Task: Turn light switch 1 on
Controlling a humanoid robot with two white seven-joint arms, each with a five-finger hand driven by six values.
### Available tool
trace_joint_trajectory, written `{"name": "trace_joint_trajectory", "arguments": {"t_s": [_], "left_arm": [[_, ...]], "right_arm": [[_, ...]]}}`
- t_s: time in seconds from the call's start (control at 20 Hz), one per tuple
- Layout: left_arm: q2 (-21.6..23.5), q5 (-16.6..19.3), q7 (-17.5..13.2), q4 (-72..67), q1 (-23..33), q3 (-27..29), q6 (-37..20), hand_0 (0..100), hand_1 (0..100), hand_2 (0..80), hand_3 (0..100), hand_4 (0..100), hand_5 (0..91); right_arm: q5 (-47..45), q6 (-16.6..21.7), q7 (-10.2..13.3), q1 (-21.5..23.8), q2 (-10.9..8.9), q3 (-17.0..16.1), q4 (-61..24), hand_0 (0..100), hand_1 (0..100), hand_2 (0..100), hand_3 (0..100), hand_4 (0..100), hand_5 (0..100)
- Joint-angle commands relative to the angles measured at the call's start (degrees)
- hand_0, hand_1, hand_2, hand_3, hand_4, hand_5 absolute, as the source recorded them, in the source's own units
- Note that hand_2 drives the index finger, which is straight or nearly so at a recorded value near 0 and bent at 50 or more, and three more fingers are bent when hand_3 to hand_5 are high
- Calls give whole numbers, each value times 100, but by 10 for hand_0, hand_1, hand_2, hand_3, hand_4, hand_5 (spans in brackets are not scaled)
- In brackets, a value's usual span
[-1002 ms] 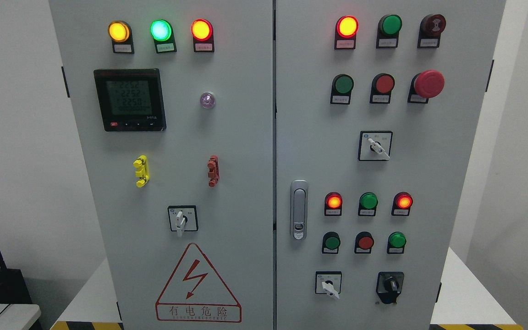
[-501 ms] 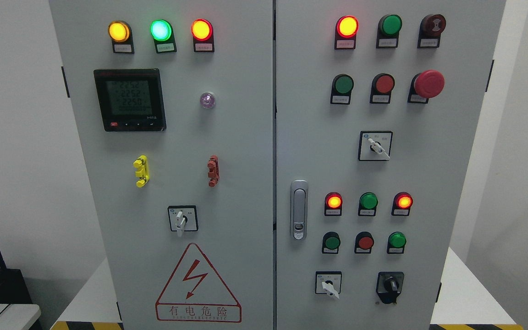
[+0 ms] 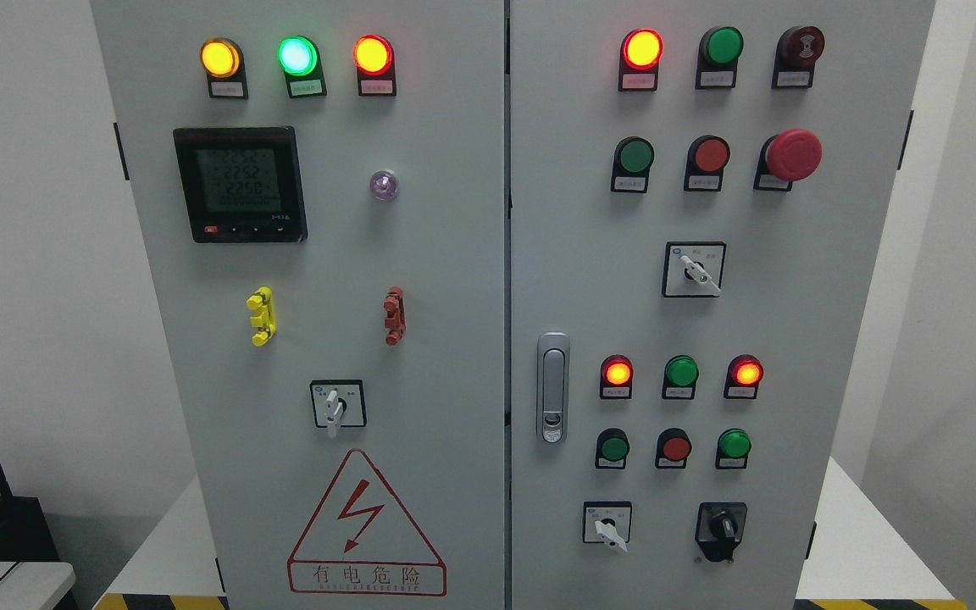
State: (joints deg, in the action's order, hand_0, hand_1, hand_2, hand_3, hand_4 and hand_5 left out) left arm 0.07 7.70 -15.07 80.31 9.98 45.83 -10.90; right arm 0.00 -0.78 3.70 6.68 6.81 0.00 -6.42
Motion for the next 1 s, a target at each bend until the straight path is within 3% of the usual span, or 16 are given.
{"name": "trace_joint_trajectory", "arguments": {"t_s": [0.0, 0.25, 0.7, 0.95], "left_arm": [[230, -23, -199, 2085, -224, -57, -255, 379, 40, 265, 451, 556, 299], [318, -190, -199, 2138, -637, -663, -404, 340, 105, 310, 494, 586, 454], [318, -348, -111, 2156, -1103, -1674, -395, 321, 178, 358, 538, 614, 520], [318, -295, 302, 2349, -1253, -2298, -316, 302, 203, 367, 553, 624, 552]], "right_arm": [[-141, -1, -1, 0, -4, 97, 0, 120, 389, 0, 0, 0, 0], [-141, -1, -1, 0, -4, 97, 0, 120, 389, 0, 0, 0, 0], [-141, -1, -1, 0, -4, 97, 0, 120, 389, 0, 0, 0, 0], [-141, -1, -1, 0, -4, 97, 0, 120, 389, 0, 0, 0, 0]]}}
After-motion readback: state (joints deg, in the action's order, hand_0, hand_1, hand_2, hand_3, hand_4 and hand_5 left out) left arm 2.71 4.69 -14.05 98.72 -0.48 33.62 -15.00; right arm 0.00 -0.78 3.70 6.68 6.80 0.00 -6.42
